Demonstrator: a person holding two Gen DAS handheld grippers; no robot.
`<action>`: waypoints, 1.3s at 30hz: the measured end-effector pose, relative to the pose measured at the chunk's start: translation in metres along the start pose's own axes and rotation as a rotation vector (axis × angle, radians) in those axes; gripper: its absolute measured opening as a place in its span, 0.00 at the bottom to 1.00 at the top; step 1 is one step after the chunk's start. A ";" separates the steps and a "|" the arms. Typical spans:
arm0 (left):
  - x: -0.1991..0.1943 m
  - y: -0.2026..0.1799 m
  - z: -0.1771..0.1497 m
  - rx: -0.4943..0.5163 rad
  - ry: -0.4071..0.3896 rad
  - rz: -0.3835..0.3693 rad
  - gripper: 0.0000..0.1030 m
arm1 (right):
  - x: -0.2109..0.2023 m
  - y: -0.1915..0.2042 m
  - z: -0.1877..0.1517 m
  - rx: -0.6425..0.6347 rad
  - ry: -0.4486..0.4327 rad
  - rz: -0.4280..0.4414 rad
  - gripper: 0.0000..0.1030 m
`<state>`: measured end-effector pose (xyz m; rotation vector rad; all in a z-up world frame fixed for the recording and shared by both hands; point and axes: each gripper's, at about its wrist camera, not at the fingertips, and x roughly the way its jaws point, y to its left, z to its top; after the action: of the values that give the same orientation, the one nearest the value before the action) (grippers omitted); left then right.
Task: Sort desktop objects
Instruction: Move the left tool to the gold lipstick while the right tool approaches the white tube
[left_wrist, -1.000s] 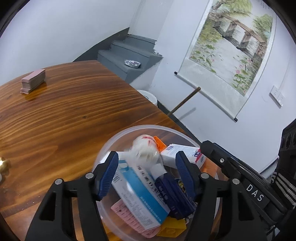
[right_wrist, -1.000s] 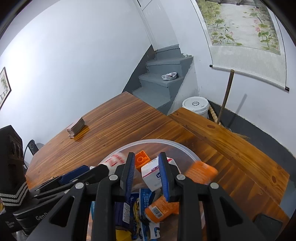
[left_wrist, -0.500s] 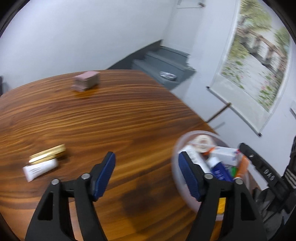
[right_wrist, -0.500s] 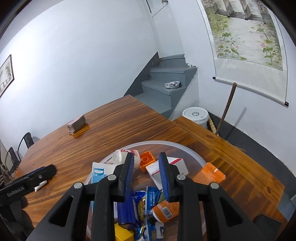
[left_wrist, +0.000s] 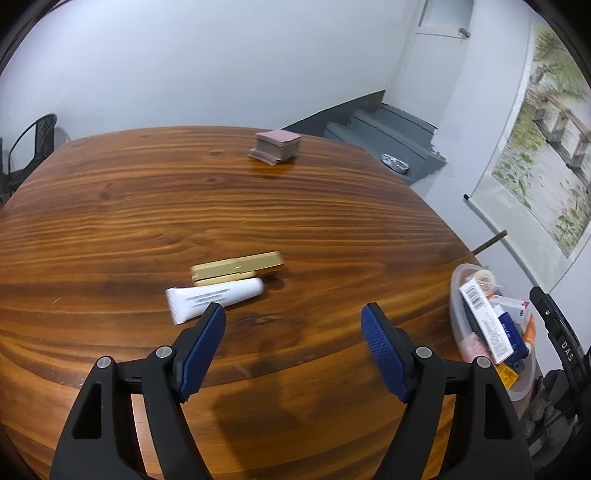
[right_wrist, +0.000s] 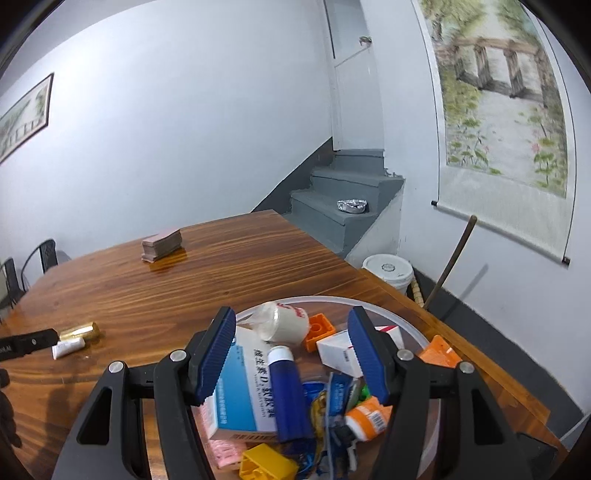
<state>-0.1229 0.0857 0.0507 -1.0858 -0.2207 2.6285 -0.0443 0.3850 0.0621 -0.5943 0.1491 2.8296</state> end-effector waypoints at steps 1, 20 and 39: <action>0.001 0.005 0.000 -0.006 0.005 0.004 0.77 | -0.001 0.005 0.000 -0.014 -0.005 -0.003 0.66; 0.027 0.077 0.019 -0.072 0.016 0.071 0.77 | 0.008 0.121 -0.008 -0.143 0.164 0.353 0.71; 0.070 0.061 0.026 -0.026 0.089 0.063 0.77 | 0.028 0.129 -0.037 -0.179 0.273 0.369 0.71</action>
<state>-0.2009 0.0497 0.0079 -1.2343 -0.2055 2.6314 -0.0882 0.2608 0.0234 -1.0954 0.0578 3.1205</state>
